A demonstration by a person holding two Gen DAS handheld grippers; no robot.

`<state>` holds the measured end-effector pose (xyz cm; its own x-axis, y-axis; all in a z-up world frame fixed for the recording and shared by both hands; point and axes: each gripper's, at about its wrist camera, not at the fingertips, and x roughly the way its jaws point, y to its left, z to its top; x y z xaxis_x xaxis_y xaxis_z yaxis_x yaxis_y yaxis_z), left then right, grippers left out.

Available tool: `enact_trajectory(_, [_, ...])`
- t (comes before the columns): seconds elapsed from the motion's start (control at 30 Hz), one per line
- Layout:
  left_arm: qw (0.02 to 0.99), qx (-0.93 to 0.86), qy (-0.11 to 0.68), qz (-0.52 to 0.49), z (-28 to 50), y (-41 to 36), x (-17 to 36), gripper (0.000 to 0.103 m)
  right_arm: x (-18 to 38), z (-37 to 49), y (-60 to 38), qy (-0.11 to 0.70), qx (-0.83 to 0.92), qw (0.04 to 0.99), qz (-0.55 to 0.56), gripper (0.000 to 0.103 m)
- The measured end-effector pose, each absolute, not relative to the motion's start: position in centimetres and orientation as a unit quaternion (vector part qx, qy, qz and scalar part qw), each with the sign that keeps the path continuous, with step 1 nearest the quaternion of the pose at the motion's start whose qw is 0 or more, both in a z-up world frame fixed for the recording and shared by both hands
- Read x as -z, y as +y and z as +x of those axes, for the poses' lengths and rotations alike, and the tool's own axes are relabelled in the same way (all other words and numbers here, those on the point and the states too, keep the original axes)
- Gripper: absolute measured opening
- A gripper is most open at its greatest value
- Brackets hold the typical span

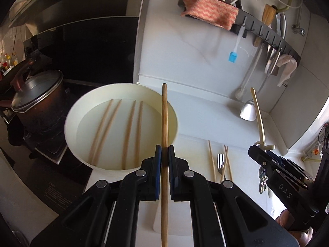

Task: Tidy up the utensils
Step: 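Lift both held utensils and carry them over the white basin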

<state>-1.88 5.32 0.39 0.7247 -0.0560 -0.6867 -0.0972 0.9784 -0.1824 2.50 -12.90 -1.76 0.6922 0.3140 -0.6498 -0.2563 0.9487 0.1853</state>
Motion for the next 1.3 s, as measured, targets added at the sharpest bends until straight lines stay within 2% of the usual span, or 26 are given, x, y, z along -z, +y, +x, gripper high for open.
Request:
enact_trajectory(0.53, [0.915,0.028,0.395,-0.083,7.2,18.5,2.3,0.007,3.7,11.5,1.4,0.39,-0.135,0.909,0.057,0.022])
enact_trajectory(1.3, [0.872,0.026,0.478,-0.104,12.7,21.7,9.0,0.007,11.4,18.8,7.6,0.531,-0.144,0.834,0.039,0.022])
